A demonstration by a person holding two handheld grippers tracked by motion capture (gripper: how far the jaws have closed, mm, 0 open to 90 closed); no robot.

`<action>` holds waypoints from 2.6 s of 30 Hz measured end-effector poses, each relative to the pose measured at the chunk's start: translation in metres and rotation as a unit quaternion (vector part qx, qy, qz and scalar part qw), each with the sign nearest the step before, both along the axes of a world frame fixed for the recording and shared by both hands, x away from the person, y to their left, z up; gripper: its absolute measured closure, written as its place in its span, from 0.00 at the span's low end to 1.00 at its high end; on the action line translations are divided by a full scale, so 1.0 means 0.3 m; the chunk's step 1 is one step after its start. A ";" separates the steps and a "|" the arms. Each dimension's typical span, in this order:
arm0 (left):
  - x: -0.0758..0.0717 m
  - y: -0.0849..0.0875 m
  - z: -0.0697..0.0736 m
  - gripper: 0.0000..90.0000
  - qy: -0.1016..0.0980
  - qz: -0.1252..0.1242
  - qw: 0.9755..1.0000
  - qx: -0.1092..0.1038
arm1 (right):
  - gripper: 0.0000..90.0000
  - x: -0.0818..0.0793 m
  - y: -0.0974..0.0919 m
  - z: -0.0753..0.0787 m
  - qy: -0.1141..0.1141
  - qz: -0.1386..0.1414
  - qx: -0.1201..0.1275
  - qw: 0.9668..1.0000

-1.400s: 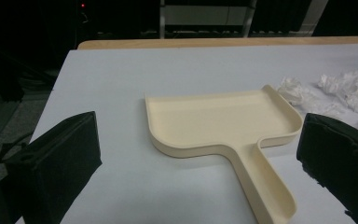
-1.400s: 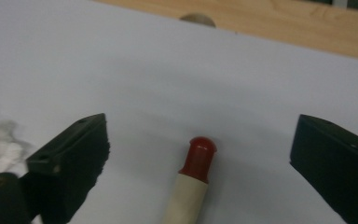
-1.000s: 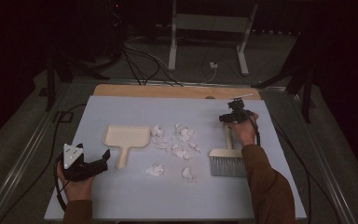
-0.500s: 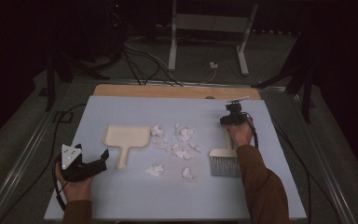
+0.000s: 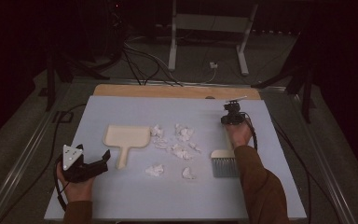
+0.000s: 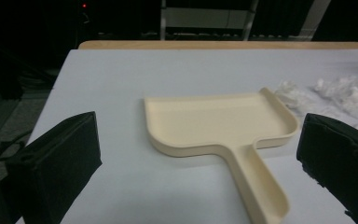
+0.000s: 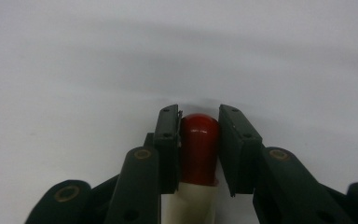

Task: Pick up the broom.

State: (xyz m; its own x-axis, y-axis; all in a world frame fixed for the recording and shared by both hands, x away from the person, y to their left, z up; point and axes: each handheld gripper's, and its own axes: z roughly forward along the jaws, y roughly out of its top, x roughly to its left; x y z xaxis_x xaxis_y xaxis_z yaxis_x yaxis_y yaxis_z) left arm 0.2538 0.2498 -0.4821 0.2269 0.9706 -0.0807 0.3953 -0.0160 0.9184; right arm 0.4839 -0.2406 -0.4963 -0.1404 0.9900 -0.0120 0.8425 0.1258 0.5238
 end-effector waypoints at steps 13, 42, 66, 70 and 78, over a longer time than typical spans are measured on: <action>0.030 -0.260 0.065 0.00 -0.002 -0.090 0.996 -0.002 | 0.79 -0.124 -0.025 0.194 -0.078 0.045 0.059 0.994; 0.140 -0.679 0.031 0.02 0.027 -0.207 0.978 0.013 | 0.79 -0.329 -0.001 0.436 -0.174 0.121 0.094 0.973; 0.203 -0.886 -0.025 0.23 0.096 -0.304 0.947 -0.037 | 0.79 -0.375 0.112 0.470 -0.194 0.161 0.105 0.962; 0.215 -0.903 -0.041 0.35 0.120 -0.327 0.936 -0.043 | 0.79 -0.375 0.117 0.469 -0.195 0.164 0.105 0.961; 0.226 -0.906 -0.050 0.67 0.142 -0.362 0.919 -0.062 | 0.79 -0.372 0.120 0.462 -0.198 0.173 0.105 0.959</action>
State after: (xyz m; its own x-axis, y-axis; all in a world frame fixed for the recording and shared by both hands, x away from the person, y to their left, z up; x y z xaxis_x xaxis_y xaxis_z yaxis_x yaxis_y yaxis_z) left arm 0.3215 -0.0220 -0.4971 0.7619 0.5534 -0.3365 0.5465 -0.2704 0.7926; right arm 0.3724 -0.2045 -0.3577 -0.4866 0.8713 0.0632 0.4989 0.2178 0.8389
